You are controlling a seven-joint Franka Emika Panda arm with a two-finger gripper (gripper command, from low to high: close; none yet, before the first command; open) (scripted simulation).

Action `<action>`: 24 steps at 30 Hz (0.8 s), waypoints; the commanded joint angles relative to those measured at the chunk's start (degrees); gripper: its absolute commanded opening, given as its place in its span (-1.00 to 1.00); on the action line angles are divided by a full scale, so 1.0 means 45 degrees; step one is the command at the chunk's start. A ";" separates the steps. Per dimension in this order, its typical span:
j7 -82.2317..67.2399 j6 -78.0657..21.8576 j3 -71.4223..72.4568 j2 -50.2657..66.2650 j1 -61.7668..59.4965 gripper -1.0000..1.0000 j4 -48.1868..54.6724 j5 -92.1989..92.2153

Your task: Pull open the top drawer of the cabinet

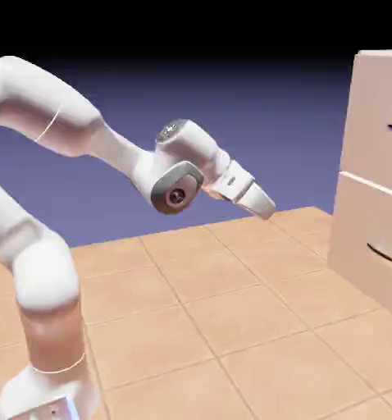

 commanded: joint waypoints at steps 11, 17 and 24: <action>-0.5876 -0.1086 -0.4218 0.4732 0.2002 0.00 0.3261 0.6092; -0.9080 -0.1678 -0.6519 0.7313 0.3094 0.00 0.5040 0.9414; -1.2818 -0.2369 -0.9203 1.0323 0.4367 0.00 0.7115 1.3290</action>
